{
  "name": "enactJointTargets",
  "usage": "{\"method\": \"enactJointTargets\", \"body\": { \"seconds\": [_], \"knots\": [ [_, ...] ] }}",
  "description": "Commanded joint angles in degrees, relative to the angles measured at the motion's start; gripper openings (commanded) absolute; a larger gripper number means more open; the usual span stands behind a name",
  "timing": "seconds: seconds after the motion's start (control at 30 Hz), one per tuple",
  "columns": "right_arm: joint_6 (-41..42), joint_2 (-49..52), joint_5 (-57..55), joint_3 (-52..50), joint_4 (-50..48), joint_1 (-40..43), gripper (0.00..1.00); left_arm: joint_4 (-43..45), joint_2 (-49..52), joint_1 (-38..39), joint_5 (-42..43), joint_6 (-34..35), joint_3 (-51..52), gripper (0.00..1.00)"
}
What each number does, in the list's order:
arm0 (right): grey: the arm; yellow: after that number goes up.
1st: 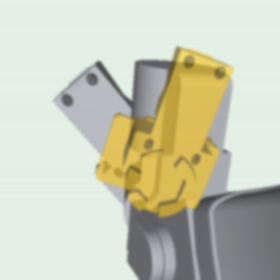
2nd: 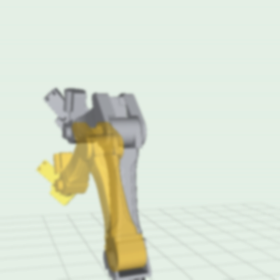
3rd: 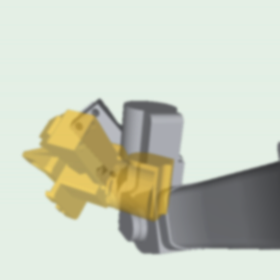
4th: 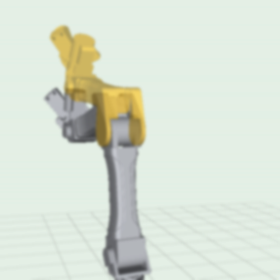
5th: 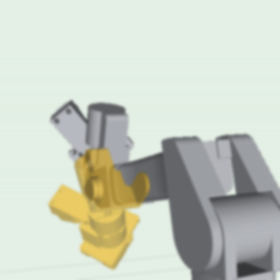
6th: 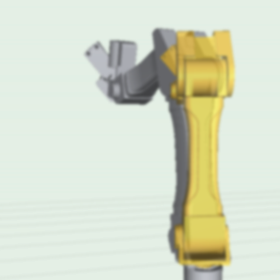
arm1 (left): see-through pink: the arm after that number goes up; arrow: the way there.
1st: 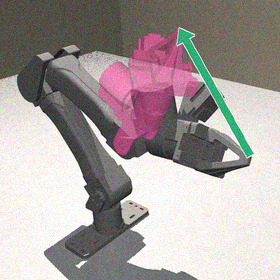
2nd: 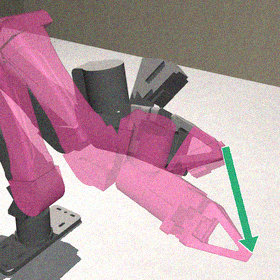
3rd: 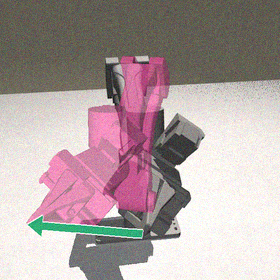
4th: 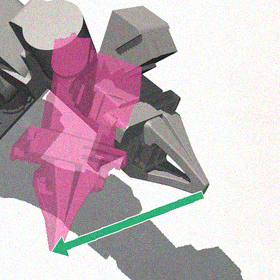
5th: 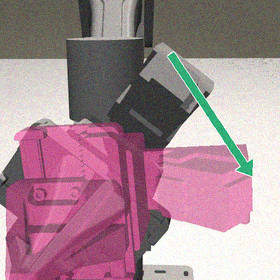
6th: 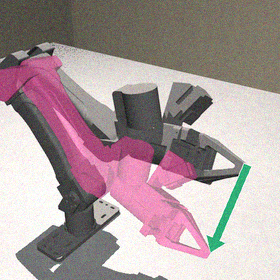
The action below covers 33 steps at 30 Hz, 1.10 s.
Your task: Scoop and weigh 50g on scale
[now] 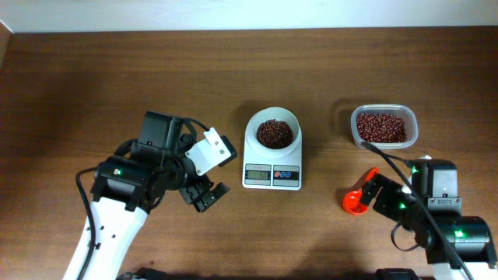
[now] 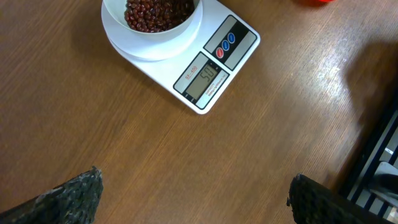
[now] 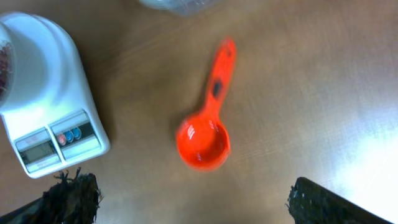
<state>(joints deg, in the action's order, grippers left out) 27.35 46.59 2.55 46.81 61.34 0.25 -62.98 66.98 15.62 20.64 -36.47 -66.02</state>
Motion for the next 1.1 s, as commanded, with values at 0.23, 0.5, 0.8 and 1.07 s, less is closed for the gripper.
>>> {"method": "enactJointTargets", "body": {
  "seconds": [0.23,0.5,0.8,1.07],
  "knots": [
    [-6.62,-19.28,4.61,-19.98,-21.14,0.15,0.99,0.09,-0.24,-0.24,1.01,-0.87,-0.83,0.99],
    [-9.29,-36.11,5.86,-25.59,-25.57,0.15,0.99,0.09,-0.24,-0.24,1.01,-0.90,-0.83,0.99],
    [-10.69,-44.17,5.84,-25.77,-26.67,0.15,0.99,0.09,-0.24,-0.24,1.01,-0.87,-0.83,0.99],
    [-10.69,-45.99,5.84,-27.34,-34.73,0.13,0.99,0.09,-0.24,-0.24,1.01,-0.87,-0.83,0.99]
  ]
}}
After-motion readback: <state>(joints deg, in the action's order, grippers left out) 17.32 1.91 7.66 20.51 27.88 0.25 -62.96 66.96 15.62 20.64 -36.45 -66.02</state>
